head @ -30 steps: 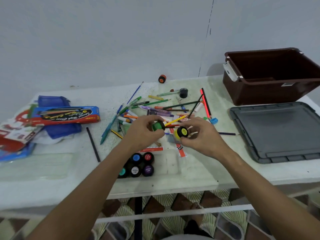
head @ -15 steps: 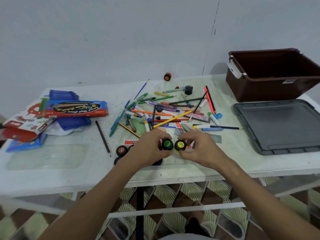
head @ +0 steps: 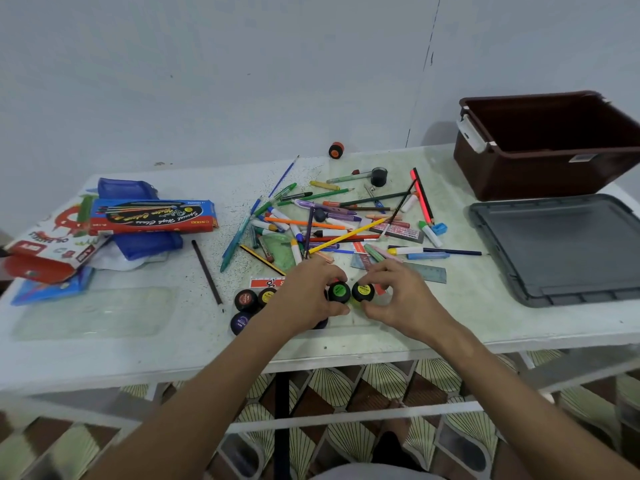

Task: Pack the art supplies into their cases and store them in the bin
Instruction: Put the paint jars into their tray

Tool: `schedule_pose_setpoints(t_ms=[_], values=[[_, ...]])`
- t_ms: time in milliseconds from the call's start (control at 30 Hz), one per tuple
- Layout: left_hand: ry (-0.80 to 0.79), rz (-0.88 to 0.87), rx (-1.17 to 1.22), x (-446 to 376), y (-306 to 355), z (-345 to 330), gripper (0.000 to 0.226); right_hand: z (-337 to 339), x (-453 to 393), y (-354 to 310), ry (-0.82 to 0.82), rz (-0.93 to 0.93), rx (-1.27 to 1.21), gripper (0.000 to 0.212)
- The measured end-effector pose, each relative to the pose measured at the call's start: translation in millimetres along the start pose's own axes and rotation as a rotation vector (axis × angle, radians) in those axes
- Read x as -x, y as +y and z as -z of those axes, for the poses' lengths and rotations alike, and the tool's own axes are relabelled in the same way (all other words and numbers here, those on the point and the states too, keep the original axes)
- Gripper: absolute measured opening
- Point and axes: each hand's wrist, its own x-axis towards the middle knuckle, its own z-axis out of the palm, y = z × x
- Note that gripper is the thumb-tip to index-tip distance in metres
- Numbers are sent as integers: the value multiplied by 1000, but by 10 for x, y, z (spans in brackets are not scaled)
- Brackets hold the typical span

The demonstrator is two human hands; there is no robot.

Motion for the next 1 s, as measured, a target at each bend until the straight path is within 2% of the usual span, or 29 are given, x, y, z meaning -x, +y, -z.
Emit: schedule_pose_setpoints(t_ms=[133,233,500,733,1000], values=[[-19,23,26,-24,-4,28,67,-15,32,33,19,-15,-35,37],[-25,27,76,-4,-23,68,67,5,51,25,21,-30,-69,40],[83,23,258,-169,-149,335,29,204,-193,68,109,-94,-173,40],[172,58,269,-826,-286,584,25,549,-859,248,181,-108,-208,41],[252,170,257,-1925,-418,778,42,814,-1816,576,186,-152,-149,44]])
